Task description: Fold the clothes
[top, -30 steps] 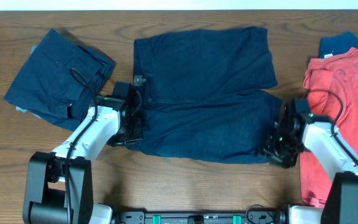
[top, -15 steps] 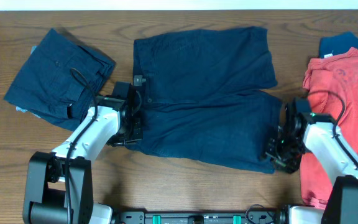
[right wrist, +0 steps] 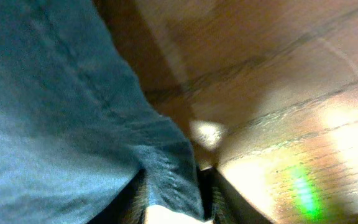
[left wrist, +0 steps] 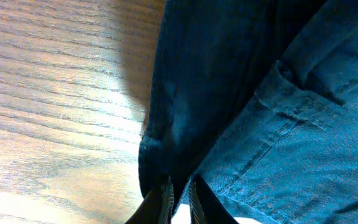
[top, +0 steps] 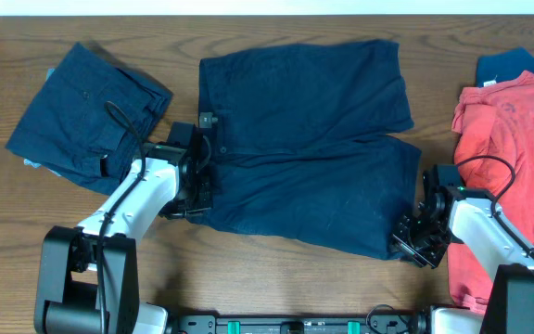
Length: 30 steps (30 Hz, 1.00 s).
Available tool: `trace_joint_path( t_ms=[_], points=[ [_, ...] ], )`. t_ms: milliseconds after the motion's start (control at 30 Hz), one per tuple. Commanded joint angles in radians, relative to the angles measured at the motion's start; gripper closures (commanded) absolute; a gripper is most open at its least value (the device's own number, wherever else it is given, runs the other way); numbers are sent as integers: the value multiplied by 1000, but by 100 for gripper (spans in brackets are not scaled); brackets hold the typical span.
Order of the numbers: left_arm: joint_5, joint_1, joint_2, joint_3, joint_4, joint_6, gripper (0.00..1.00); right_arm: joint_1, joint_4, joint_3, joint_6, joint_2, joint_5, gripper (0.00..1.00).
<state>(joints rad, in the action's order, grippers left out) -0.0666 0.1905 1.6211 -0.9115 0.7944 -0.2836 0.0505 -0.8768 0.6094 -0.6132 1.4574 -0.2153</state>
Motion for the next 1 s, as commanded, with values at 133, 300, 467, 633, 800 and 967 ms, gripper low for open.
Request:
trace_joint_path(
  t_ms=[133, 300, 467, 633, 800, 967],
  points=[
    [19, -6, -14, -19, 14, 17, 87, 3, -10, 29, 78, 12, 54, 97],
    [16, -6, -17, -24, 58, 17, 49, 2, -101, 136, 144, 11, 53, 99],
    [-31, -6, -19, -24, 119, 16, 35, 2, -137, 201, 151, 11, 49, 99],
    [-31, -6, -19, 10, 78, 8, 34, 2, -132, 201, 151, 11, 42, 99],
    [-30, -6, -18, 70, -52, -29, 39, 2, -125, 201, 151, 11, 27, 99],
    [-29, -6, -18, 106, -93, -29, 46, 2, -116, 201, 151, 11, 0, 99]
  ],
)
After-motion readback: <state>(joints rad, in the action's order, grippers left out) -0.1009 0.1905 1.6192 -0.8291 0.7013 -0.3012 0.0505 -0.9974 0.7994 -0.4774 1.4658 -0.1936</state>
